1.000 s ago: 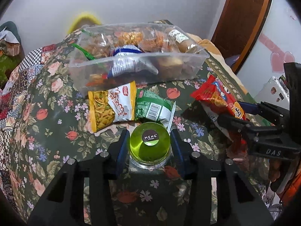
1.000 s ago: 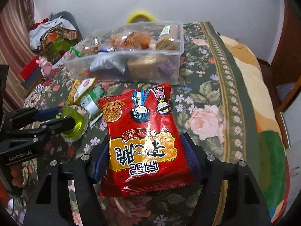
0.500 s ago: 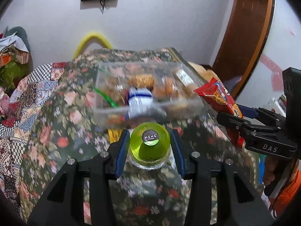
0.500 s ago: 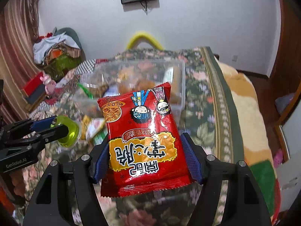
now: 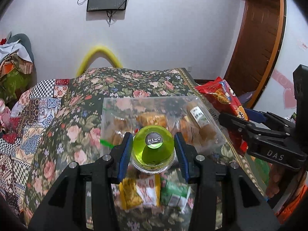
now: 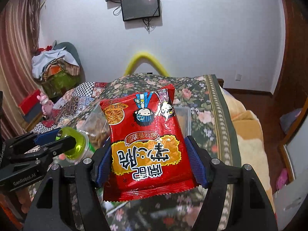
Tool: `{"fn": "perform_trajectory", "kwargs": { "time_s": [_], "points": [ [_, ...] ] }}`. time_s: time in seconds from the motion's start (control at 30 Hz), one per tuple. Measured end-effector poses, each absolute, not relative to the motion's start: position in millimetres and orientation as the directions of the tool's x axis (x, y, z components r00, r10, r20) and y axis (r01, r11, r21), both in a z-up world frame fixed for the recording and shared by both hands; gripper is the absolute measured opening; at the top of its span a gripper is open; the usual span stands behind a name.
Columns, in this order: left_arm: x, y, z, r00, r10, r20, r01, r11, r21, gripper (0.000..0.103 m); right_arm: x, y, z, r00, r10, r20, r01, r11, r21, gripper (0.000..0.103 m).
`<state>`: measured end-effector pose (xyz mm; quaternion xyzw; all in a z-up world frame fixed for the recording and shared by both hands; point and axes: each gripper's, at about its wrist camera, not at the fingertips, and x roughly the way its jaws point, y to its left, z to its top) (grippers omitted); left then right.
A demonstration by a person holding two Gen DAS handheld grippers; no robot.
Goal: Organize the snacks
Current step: 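Lower the jelly cup and red bag into the clear box, open both grippers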
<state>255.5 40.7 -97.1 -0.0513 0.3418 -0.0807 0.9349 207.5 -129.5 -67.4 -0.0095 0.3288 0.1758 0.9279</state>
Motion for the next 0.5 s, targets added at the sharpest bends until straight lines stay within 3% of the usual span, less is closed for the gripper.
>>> {"fn": "perform_trajectory", "kwargs": {
  "time_s": [0.5],
  "points": [
    [317, 35, -128, 0.729, -0.18, -0.66, 0.09, 0.982, -0.168, 0.044, 266, -115, -92, 0.676, 0.27, -0.686, -0.31, 0.948, 0.068, 0.067]
  ]
}}
